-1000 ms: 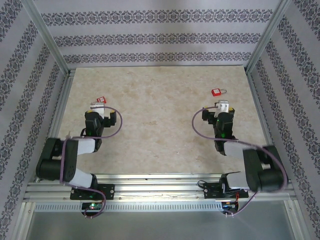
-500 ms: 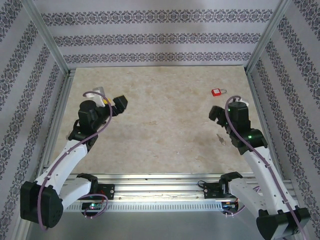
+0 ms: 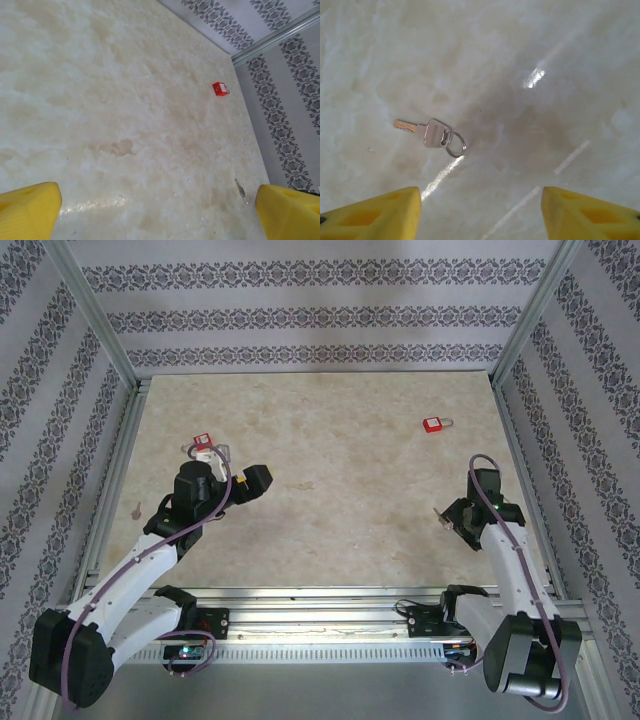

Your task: Unlock with the key

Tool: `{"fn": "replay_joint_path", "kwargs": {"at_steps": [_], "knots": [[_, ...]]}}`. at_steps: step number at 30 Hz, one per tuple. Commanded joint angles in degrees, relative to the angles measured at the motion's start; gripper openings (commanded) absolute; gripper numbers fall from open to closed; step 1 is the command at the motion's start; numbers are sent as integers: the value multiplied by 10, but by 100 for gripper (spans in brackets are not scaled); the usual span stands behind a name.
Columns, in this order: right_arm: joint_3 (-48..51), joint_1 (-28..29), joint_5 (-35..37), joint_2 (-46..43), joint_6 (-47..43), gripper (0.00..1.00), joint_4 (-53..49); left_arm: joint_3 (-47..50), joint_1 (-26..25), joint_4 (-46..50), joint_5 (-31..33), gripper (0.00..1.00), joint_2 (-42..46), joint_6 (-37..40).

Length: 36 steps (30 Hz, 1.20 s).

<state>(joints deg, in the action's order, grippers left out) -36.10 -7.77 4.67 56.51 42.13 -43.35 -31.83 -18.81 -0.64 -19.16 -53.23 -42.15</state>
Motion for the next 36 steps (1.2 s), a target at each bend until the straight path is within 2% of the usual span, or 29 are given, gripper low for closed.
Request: {"fn": "replay_joint_path", "kwargs": {"at_steps": [1,3,5,12,19,29,32,36], "knots": [[11,-6,-32,30,1,60,60,9,-8,10,-10,99,17,-5],[19,-7,-54,47,-3,55,97,12,-9,15,-4,99,21,-2],[29,-8,-58,61,4,47,124,14,-10,13,-4,99,21,0],[27,-7,-64,145,-1,38,165,10,-12,10,-13,99,15,6],[29,-8,-46,164,-5,38,148,12,-12,18,-6,99,16,10],[23,-8,-35,124,-16,42,97,9,-12,24,-8,100,12,14],[35,-8,-32,106,-16,42,104,11,-12,21,-8,100,12,15],[41,-12,-41,124,-14,41,118,8,-12,23,-10,100,11,16]]}}
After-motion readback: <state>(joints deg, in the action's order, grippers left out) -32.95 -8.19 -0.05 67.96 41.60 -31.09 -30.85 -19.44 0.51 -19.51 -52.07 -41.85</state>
